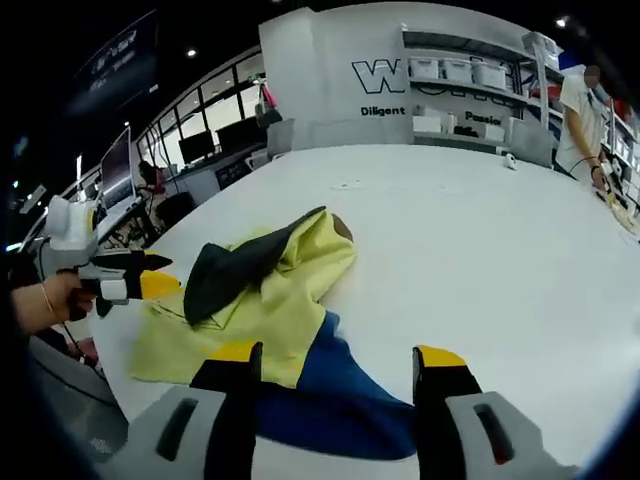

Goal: Fold the garment on the visible template until the final outline fits inside the template.

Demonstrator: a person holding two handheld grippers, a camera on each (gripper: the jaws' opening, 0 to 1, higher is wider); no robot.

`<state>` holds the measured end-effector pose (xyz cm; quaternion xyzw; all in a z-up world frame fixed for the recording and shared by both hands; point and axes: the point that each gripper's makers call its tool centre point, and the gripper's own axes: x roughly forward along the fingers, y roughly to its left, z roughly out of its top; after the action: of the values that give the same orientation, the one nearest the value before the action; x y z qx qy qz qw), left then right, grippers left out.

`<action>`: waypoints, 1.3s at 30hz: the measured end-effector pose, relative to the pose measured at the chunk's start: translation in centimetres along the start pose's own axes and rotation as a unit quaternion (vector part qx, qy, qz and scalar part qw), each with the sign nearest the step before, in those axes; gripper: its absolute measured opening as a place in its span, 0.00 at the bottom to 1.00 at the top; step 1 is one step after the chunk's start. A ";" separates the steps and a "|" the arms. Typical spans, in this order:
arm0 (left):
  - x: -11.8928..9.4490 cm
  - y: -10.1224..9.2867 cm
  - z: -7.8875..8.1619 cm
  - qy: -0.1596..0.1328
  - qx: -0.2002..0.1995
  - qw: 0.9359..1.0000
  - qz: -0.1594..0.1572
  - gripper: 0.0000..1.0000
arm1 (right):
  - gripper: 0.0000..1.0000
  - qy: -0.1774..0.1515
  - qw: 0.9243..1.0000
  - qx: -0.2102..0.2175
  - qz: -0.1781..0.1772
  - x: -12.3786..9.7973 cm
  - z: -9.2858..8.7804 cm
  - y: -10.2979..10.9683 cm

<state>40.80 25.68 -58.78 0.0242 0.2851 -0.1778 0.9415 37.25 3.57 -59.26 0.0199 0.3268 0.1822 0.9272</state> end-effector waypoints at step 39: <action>2.9 1.1 -0.4 0.042 0.011 0.999 0.015 0.00 | 0.00 0.052 0.997 -0.039 -0.046 2.8 -2.5 1.6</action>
<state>43.24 25.87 -60.77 0.0461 0.3222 -0.1659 0.9309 37.26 5.87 -62.63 -0.0404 0.3680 0.1528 0.9163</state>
